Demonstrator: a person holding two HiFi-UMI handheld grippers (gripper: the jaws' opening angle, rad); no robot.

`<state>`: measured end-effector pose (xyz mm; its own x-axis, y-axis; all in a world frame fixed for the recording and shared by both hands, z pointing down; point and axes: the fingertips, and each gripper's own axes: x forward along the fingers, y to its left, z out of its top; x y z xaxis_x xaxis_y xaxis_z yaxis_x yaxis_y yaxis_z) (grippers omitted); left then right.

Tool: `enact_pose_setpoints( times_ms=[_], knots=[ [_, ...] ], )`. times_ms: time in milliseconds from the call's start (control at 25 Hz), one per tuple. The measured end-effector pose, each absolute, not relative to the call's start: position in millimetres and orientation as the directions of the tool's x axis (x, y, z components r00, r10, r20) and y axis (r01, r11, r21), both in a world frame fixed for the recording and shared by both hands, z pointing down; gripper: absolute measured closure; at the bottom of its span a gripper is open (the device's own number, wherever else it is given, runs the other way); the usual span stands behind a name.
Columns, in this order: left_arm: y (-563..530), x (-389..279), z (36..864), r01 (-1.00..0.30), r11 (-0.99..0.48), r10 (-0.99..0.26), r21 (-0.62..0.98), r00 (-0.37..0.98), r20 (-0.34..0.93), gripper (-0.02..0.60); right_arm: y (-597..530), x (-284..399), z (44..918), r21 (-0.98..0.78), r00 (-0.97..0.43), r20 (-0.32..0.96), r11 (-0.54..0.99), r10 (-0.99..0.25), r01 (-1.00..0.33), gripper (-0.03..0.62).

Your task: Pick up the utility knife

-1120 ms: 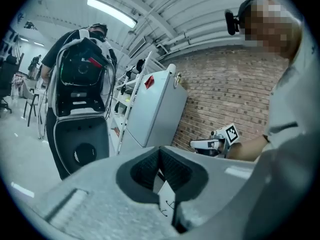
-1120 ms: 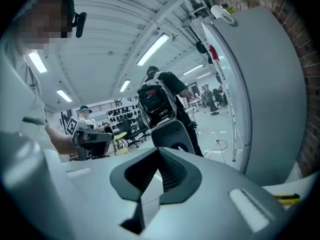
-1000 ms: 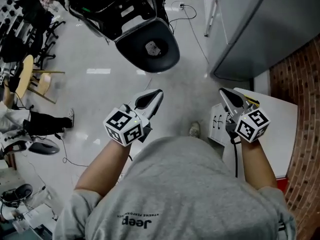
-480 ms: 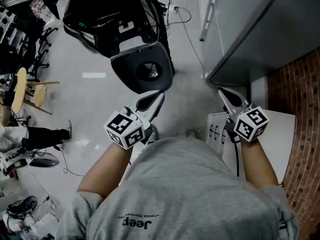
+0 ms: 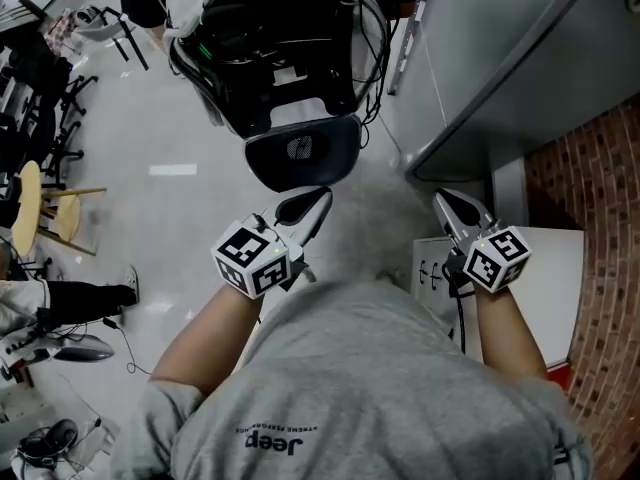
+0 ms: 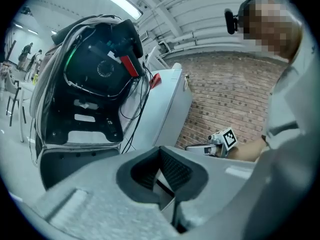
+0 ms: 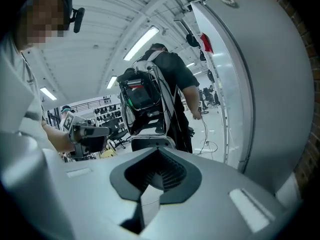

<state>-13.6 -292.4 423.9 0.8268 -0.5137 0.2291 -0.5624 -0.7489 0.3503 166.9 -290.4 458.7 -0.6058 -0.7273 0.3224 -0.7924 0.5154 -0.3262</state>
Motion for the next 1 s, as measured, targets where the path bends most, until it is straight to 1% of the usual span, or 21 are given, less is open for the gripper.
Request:
enact_pose_setpoints(
  times_ms=[80,240,280,320,360,440,640,880,1000],
  knots=[
    [-294,-13,428,-0.565,-0.744,-0.518,0.356,0.825,0.228,0.583,-293,168,462,-0.326,-0.609,0.323,0.519,-0.724,-0.79,0.585],
    [-299,-25,406,-0.554,-0.75,-0.512,0.362,0.832,0.214,0.583,-296,157,439,-0.32,-0.609,0.326,0.522,-0.723,-0.791,0.585],
    [-299,-24,402,-0.543,-0.76,-0.497,0.357,0.84,0.219,0.487,-297,156,434,-0.319,-0.61,0.328,0.523,-0.722,-0.791,0.585],
    [-300,-21,400,-0.53,-0.774,-0.478,0.345,0.848,0.231,0.405,-298,156,432,-0.32,-0.609,0.329,0.522,-0.722,-0.791,0.585],
    [-301,-18,398,-0.519,-0.79,-0.458,0.325,0.853,0.248,0.39,-299,158,429,-0.32,-0.608,0.33,0.52,-0.723,-0.792,0.585],
    [-302,-8,395,-0.494,-0.826,-0.42,0.272,0.86,0.288,0.377,-300,163,424,-0.32,-0.6,0.329,0.512,-0.729,-0.797,0.585],
    [-291,35,399,-0.385,-0.907,-0.307,0.169,0.881,0.36,0.377,-278,197,426,-0.299,-0.544,0.329,0.461,-0.772,-0.836,0.585],
    [-263,38,379,-0.199,-0.971,-0.136,0.129,0.913,0.386,0.377,-216,186,396,-0.283,-0.399,0.338,0.312,-0.852,-0.907,0.585],
    [-257,71,396,-0.087,-0.988,-0.024,0.125,0.901,0.434,0.377,-195,212,409,-0.3,-0.315,0.357,0.211,-0.879,-0.93,0.585]
  ],
)
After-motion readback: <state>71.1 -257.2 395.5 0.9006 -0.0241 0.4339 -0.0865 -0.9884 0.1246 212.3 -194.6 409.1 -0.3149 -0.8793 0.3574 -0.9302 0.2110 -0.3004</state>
